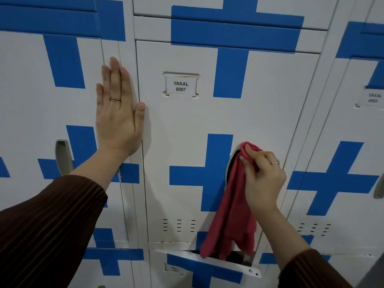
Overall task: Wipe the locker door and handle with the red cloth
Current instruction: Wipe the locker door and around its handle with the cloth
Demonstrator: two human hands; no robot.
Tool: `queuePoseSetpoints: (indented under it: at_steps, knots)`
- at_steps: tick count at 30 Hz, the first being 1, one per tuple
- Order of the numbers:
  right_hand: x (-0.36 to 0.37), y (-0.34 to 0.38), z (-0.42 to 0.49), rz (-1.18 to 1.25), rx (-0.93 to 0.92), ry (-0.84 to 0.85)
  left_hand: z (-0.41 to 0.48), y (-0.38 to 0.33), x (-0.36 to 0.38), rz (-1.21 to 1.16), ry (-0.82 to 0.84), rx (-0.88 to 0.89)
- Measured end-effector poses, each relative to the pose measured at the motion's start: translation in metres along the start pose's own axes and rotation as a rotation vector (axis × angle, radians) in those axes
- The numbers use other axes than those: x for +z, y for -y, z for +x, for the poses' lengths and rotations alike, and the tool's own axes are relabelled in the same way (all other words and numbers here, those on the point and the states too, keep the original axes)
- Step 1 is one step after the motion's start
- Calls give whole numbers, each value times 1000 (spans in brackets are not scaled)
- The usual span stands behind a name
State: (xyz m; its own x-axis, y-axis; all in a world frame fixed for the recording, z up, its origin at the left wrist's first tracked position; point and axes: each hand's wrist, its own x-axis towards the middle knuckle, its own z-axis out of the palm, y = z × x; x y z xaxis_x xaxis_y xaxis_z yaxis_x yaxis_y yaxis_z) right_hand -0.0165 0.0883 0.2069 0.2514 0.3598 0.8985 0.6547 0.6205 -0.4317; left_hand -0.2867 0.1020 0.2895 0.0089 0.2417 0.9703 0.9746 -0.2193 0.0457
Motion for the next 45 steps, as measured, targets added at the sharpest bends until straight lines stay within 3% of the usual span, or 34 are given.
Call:
queuePoseSetpoints:
  at_steps: [10, 12, 15, 16, 19, 22, 26, 34, 45]
  knots:
    - [-4, 5, -16, -26, -24, 157, 1, 0, 0, 12, 3, -2]
    - [0, 9, -17, -47, 119, 273, 0, 1, 0, 8, 5, -1]
    - [1, 2, -29, -46, 495, 539, 0, 1, 0, 10, -3, 0]
    - [-2, 1, -35, -101, 513, 590, 0, 1, 0, 11, -2, 1]
    - [-10, 1, -45, -345, 227, 689, 2, 1, 0, 21, -2, 3]
    - [-8, 2, -45, -621, 70, 740, 1, 0, -1, 25, 4, 4]
    - [-4, 7, -43, -677, -89, 672, 0, 0, -1, 24, 4, 0]
    - [-3, 4, -45, -627, -156, 573, 0, 0, -1, 31, 3, 4]
    - [-3, -4, -46, -669, -276, 617, 0, 0, -1, 28, 3, -1]
